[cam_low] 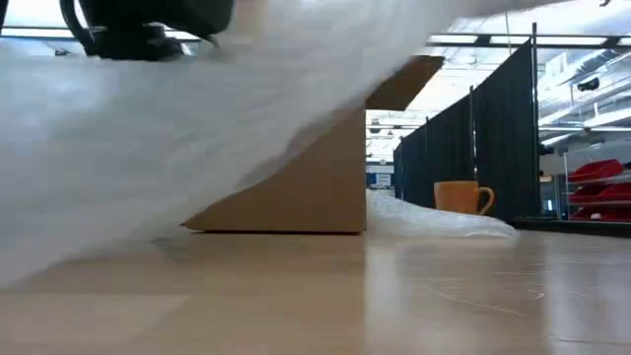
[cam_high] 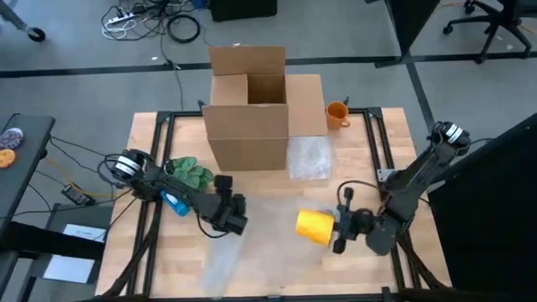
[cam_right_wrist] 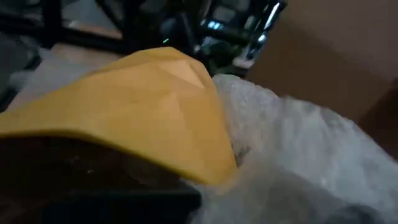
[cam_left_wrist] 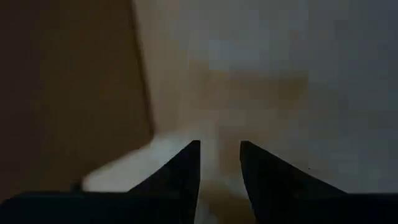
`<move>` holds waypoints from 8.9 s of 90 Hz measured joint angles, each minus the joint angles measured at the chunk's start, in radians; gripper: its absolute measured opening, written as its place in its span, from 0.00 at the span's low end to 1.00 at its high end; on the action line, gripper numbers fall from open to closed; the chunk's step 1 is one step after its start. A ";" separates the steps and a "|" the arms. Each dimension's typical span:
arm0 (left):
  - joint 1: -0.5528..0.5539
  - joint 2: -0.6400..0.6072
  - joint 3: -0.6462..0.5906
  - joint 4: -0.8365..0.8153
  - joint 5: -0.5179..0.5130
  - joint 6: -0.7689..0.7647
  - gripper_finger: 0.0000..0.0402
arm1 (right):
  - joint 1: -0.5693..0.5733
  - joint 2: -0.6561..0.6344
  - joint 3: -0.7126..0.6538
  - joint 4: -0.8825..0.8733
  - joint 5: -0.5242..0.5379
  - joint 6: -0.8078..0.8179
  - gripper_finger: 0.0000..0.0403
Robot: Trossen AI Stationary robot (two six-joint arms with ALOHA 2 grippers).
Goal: Wrap mug
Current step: Wrap the yellow mug with the bubble wrap
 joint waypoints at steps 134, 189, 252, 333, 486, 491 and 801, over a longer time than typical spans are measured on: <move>-0.235 -0.102 -0.441 0.855 0.209 -0.346 0.25 | 0.064 -0.223 -0.088 0.195 0.084 -0.307 0.00; -0.317 -0.173 -0.163 0.111 0.172 -0.584 0.25 | 0.108 -0.264 -0.089 -0.522 -0.457 0.797 0.00; -0.055 0.091 -0.147 0.901 0.027 -0.043 0.25 | -0.256 -0.249 -0.034 -1.062 -0.550 0.782 0.00; -0.036 0.139 0.020 0.460 0.062 -0.154 0.25 | -0.291 0.456 0.147 -1.167 -0.170 0.382 0.00; 0.036 0.144 0.060 0.851 -0.156 -0.005 0.25 | 0.126 0.645 0.399 -1.485 -0.220 0.790 0.54; 0.036 0.143 0.060 0.866 -0.156 -0.003 0.25 | 0.145 0.637 0.406 -1.475 -0.174 0.866 0.53; 0.395 0.575 0.634 1.117 0.318 0.448 0.25 | -0.052 0.606 0.025 -0.844 -0.094 1.185 0.00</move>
